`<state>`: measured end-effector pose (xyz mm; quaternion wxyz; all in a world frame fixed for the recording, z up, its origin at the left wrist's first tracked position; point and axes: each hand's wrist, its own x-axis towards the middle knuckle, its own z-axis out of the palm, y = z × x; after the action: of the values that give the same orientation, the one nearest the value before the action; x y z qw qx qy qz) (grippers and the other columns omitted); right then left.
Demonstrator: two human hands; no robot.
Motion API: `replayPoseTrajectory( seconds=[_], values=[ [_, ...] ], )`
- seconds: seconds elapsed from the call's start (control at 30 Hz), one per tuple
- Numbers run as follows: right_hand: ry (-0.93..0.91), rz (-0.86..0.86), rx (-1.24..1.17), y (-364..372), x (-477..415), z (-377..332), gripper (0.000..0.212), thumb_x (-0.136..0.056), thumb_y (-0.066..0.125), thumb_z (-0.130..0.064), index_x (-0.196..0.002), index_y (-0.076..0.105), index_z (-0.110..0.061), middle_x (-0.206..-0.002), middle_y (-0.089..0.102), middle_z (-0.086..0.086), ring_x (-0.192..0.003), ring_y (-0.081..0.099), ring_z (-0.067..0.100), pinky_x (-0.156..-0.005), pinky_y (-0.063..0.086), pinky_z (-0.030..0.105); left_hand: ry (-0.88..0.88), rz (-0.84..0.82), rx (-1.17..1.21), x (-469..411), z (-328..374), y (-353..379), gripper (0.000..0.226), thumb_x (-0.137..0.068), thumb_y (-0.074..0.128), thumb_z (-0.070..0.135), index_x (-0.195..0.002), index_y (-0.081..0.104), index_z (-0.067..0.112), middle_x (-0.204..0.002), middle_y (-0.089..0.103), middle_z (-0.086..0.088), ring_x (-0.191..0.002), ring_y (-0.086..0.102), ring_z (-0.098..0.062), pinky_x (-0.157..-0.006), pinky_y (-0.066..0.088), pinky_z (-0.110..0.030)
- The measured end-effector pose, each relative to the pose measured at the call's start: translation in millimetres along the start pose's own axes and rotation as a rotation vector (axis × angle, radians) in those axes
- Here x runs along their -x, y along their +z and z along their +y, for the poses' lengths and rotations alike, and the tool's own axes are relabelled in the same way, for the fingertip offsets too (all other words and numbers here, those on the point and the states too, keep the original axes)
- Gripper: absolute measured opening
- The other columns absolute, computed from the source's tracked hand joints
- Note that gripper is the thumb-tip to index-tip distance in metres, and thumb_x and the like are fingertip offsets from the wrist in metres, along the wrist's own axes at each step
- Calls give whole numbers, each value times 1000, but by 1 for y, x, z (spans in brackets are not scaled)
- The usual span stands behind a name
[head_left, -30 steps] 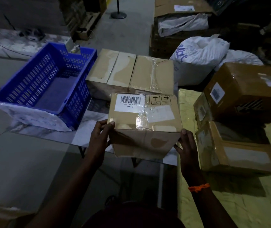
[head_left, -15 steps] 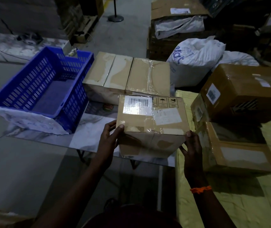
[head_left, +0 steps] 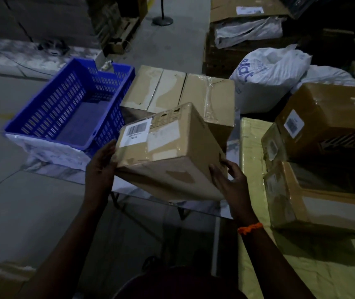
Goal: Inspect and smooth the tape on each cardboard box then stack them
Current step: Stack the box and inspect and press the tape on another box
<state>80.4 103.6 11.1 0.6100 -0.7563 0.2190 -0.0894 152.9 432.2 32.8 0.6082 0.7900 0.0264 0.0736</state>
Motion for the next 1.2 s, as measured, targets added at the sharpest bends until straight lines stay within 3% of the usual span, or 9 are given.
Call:
replayPoseTrajectory(
  seconds=[0.07, 0.17, 0.27, 0.47, 0.57, 0.77, 0.93, 1.1, 1.2],
  values=[
    [208, -54, -59, 2, -6, 12, 69, -84, 79, -52, -140, 58, -19, -135, 64, 1, -108, 67, 9, -79, 56, 15, 85, -7, -199, -6, -2, -13, 52, -91, 56, -12, -129, 69, 21, -131, 66, -2, -119, 60, -5, -99, 51, -22],
    [289, -171, -188, 3, -11, 18, 65, -81, 77, -53, -134, 64, -19, -126, 72, 5, -104, 73, 15, -75, 60, 25, 130, -57, -333, -11, -2, -25, 59, -82, 58, -19, -124, 69, 20, -125, 68, -7, -110, 62, -2, -92, 48, -10],
    [245, -145, -206, 6, -12, 15, 51, -79, 80, -47, -121, 71, -19, -118, 76, 5, -108, 72, 21, -88, 61, 36, 80, -85, -384, -13, 7, -29, 47, -95, 58, -4, -130, 67, 27, -131, 67, -7, -119, 61, -17, -91, 49, -26],
    [117, -79, -218, 3, -10, 6, 49, -86, 78, -34, -129, 66, -16, -121, 74, 0, -112, 70, 16, -90, 61, 33, -129, -222, 94, -4, 36, -9, 38, -103, 51, 40, -140, 59, 37, -145, 57, 7, -128, 54, -9, -92, 48, -29],
    [19, -48, -115, -11, -13, 1, 47, -92, 76, -29, -136, 63, -19, -122, 73, -2, -112, 70, 10, -89, 61, 29, -239, -309, 219, 8, 32, 0, 54, -95, 48, 64, -140, 58, 37, -145, 55, 9, -124, 57, -2, -90, 54, -30],
    [-32, 25, 3, -35, -8, 8, 38, -92, 77, -25, -126, 62, -36, -119, 72, -7, -114, 67, 16, -89, 60, 35, -265, -244, 210, 34, 15, 33, 60, -86, 61, 47, -143, 50, 32, -135, 56, 22, -118, 59, 2, -93, 54, -32],
    [3, 39, -31, -43, -5, 19, 40, -93, 76, -22, -129, 61, -29, -125, 71, -2, -116, 67, 18, -92, 60, 42, -331, -234, 116, 26, 7, 40, 89, -80, 73, 55, -155, 37, 24, -152, 49, -2, -133, 53, -20, -107, 48, -49],
    [56, -10, -58, -47, -18, 17, 36, -97, 71, -24, -131, 63, -17, -122, 72, 1, -112, 69, 19, -78, 59, 24, -420, -275, 95, 5, 1, 42, 67, -98, 66, 33, -156, 36, 22, -151, 49, -5, -131, 54, -25, -109, 47, -53],
    [99, -78, -41, -44, -31, 10, 38, -99, 68, -31, -135, 63, -18, -121, 73, 1, -112, 70, 21, -85, 61, 34, -445, -369, 56, -3, 12, 46, 51, -99, 63, 36, -146, 49, 25, -128, 59, 3, -114, 59, -17, -101, 51, -49]
  ],
)
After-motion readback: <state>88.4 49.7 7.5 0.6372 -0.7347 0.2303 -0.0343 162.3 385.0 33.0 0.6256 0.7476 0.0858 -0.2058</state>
